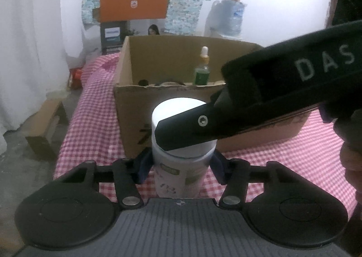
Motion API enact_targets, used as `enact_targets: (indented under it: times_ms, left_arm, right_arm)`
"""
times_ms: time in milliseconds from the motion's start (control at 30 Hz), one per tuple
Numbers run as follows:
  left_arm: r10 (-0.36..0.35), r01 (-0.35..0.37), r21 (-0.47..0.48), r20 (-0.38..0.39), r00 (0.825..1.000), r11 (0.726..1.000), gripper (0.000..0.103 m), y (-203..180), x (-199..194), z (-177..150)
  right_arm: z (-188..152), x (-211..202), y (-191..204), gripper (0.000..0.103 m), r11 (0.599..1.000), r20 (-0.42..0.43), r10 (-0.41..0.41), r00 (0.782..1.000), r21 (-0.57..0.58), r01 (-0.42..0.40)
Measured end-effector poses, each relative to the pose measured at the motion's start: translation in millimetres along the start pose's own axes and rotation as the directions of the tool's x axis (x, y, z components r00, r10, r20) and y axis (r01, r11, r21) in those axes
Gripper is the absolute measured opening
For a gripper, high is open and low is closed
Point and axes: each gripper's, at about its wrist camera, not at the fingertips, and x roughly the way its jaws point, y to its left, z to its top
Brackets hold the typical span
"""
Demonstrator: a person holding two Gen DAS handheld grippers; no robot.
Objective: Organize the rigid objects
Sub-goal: 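Grasp the white supplement jar with the right gripper, then carry the white jar into the box and open the right gripper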
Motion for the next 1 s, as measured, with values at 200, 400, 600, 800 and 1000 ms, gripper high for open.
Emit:
enact_targets:
  times_ms: [200,400,600,800,1000]
  left_arm:
    - [-0.052,0.053,0.044,-0.011,0.999,0.998,0.054,-22,-6,-3]
    - [-0.126,0.129,0.095,-0.035,0.991,0.987,0.054,-50,-15,-9]
    - [-0.147,0.151,0.137,-0.043,0.988,0.979,0.054,-66,-18,-15]
    - [-0.143,0.148,0.147,-0.047,0.989,0.978,0.054,-68,-13,-13]
    - [-0.136,0.142,0.162,-0.043,0.990,0.977,0.056,-70,-5,-7]
  right_arm:
    - [-10,-20,-6,0.063,0.999,0.004,-0.029,1.000,0.021,0.029]
    - [-26,-50,-18,0.063,0.995,0.006,-0.076,0.997,0.064,0.075]
    - [-38,-67,-25,0.064,0.991,0.025,-0.114,0.993,0.073,0.112]
    - [-38,-69,-27,0.064,0.992,0.056,-0.111,0.992,0.066,0.107]
    - [-38,-67,-29,0.063,0.993,0.064,-0.094,0.994,0.071,0.089]
